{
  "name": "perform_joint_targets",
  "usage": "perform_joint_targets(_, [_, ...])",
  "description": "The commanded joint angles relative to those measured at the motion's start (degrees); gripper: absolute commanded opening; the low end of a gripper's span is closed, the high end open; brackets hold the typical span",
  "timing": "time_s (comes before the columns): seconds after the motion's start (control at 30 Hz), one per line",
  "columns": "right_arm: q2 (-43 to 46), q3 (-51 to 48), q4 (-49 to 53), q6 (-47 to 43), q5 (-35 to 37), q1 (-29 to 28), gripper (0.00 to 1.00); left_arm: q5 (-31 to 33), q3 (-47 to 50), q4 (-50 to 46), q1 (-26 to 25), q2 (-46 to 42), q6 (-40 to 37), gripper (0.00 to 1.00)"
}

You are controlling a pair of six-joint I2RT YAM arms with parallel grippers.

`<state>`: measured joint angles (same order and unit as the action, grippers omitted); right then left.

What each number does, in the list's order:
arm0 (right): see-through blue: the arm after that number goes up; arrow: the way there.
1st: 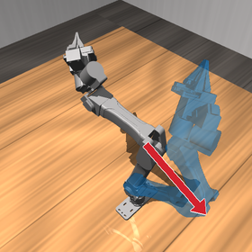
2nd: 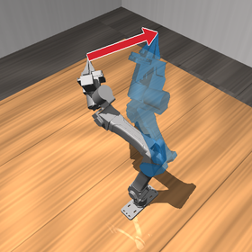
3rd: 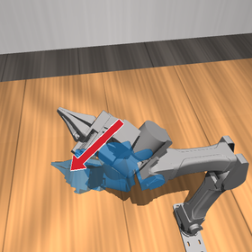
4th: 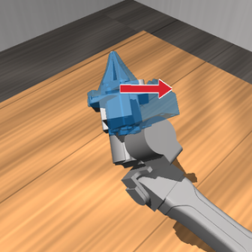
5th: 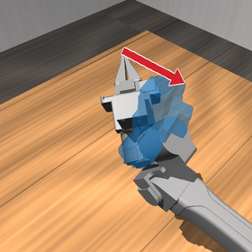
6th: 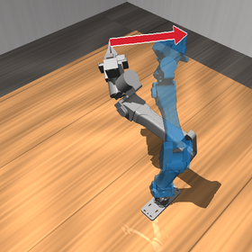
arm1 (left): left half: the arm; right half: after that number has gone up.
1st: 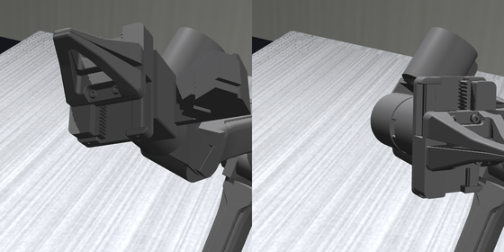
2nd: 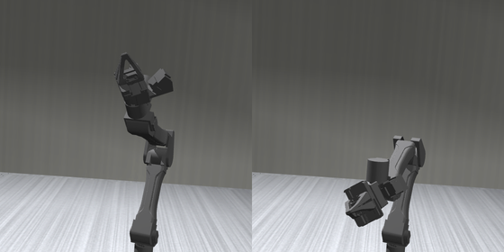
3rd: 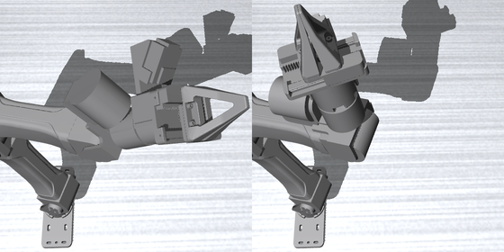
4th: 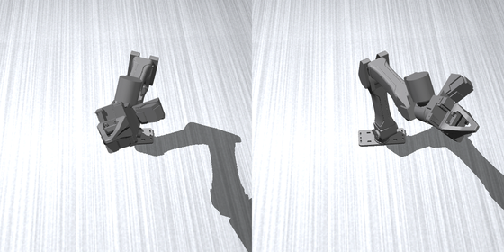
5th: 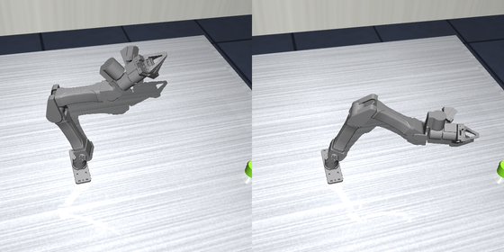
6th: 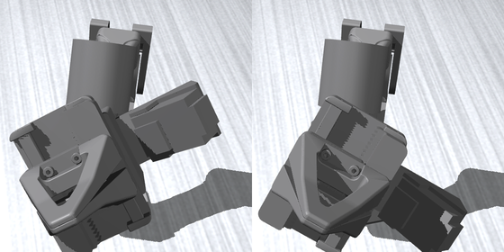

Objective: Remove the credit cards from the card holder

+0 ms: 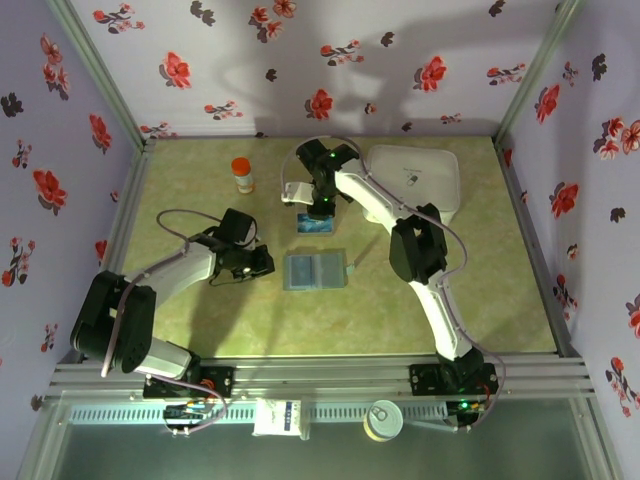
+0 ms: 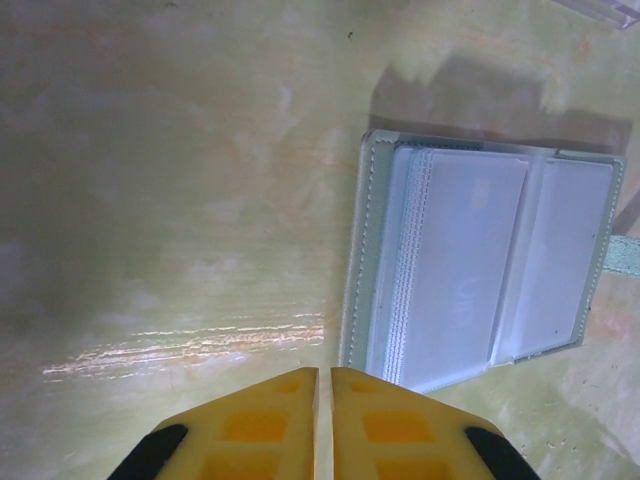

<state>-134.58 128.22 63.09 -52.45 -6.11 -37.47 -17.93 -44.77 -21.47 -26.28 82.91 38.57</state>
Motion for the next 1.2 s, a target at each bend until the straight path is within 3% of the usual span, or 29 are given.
perform_joint_targets(0.0, [3.1, 0.5, -2.2, 3.4, 1.1, 0.4, 0.21, -1.8, -1.1, -0.2, 0.4, 0.9, -0.7, 0.11])
perform_joint_targets(0.23, [12.9, -12.8, -13.5, 17.7, 1.1, 0.4, 0.23, -5.4, -4.6, 1.0, 0.2, 4.8, -1.8, 0.10])
perform_joint_targets(0.5, [24.8, -34.0, -30.7, 47.0, 0.9, -0.7, 0.25, -6.1, -7.6, 1.8, -1.4, 10.2, -1.8, 0.07])
perform_joint_targets(0.8, [35.0, -55.9, -48.6, 81.1, -2.9, -1.9, 0.19, -6.0, -7.5, 2.7, -3.4, 13.8, -0.9, 0.05])
perform_joint_targets(1.0, [36.3, -62.2, -52.0, 94.3, -8.9, -3.6, 0.18, -5.3, -6.2, 2.5, -3.4, 14.0, -0.9, 0.04])
perform_joint_targets(1.17, [34.6, -64.1, -52.6, 98.3, -13.4, -5.6, 0.22, -4.2, -6.1, 1.5, -3.4, 14.3, -1.4, 0.04])
